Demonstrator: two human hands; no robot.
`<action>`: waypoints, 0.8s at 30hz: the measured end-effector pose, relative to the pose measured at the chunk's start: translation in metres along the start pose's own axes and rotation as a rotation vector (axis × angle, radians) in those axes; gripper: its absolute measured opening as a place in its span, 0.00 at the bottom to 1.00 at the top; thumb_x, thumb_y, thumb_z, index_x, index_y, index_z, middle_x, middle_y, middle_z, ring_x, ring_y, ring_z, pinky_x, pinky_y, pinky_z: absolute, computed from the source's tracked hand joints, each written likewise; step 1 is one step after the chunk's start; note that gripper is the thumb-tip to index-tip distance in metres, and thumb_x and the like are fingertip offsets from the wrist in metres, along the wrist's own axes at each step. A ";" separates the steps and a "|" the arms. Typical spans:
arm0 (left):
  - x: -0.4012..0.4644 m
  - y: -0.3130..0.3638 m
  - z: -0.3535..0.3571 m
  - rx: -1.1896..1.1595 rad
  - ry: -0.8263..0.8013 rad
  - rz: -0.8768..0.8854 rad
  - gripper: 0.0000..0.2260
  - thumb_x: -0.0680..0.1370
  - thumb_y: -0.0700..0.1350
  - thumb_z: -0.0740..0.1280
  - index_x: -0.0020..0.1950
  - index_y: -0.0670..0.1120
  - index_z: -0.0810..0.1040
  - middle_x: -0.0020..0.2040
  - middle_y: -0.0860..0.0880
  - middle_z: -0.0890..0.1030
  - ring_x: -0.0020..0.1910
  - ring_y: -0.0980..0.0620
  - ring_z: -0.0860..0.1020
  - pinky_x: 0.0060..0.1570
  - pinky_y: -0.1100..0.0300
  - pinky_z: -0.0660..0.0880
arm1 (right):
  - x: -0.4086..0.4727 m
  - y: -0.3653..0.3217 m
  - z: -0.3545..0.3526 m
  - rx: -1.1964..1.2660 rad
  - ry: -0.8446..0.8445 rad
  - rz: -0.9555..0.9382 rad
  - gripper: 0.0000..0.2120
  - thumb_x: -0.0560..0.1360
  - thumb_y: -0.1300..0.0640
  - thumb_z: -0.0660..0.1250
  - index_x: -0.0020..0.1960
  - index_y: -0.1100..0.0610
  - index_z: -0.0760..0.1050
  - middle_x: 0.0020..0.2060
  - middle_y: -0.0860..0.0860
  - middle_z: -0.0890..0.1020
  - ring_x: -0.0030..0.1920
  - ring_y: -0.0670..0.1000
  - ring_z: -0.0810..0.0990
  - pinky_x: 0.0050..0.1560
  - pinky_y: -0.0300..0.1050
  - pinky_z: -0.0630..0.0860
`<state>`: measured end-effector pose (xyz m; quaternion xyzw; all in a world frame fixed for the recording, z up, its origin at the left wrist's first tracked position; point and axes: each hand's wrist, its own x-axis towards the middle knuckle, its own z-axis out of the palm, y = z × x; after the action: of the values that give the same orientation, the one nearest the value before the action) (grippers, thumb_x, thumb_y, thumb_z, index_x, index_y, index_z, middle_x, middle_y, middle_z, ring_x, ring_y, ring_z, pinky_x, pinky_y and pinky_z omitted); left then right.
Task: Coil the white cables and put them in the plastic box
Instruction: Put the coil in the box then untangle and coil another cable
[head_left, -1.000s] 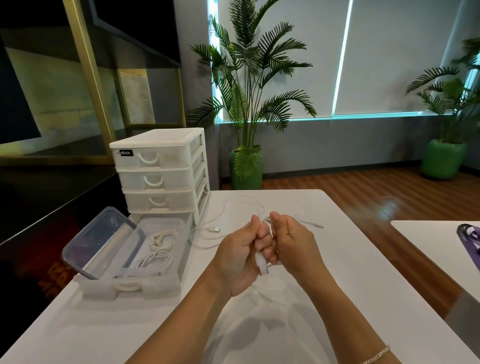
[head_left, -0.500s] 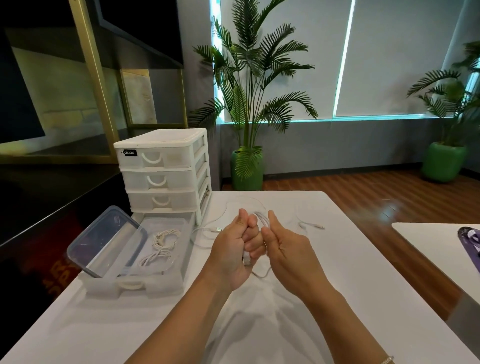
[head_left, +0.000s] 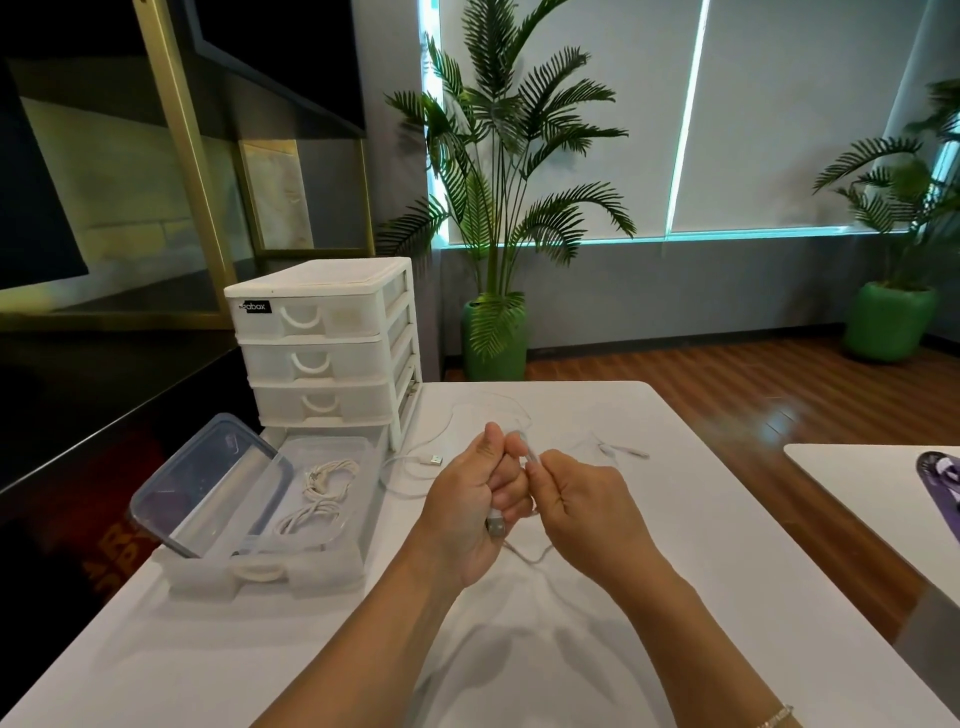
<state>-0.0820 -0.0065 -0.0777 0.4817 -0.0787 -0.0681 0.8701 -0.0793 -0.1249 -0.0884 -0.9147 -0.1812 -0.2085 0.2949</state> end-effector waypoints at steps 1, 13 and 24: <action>0.000 0.000 0.000 -0.025 -0.026 -0.011 0.17 0.81 0.50 0.52 0.41 0.42 0.74 0.24 0.51 0.66 0.22 0.57 0.64 0.26 0.66 0.68 | 0.000 0.001 -0.001 0.029 0.015 0.003 0.16 0.80 0.54 0.55 0.34 0.54 0.64 0.24 0.44 0.67 0.26 0.46 0.66 0.29 0.36 0.60; -0.003 0.006 -0.001 -0.222 -0.162 -0.070 0.12 0.78 0.41 0.56 0.52 0.37 0.77 0.27 0.50 0.73 0.24 0.58 0.72 0.33 0.64 0.78 | 0.001 0.000 -0.009 0.196 0.012 0.061 0.19 0.79 0.57 0.57 0.29 0.50 0.62 0.24 0.45 0.69 0.29 0.43 0.70 0.31 0.33 0.65; 0.003 -0.002 0.003 -0.431 0.006 -0.056 0.14 0.80 0.46 0.55 0.54 0.38 0.75 0.23 0.52 0.70 0.17 0.58 0.65 0.19 0.71 0.66 | -0.003 -0.016 0.000 0.093 -0.033 0.129 0.19 0.81 0.47 0.45 0.42 0.56 0.66 0.35 0.50 0.74 0.38 0.52 0.74 0.43 0.48 0.71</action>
<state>-0.0797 -0.0104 -0.0773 0.2865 -0.0463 -0.1061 0.9511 -0.0894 -0.1129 -0.0826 -0.9130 -0.1364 -0.1655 0.3471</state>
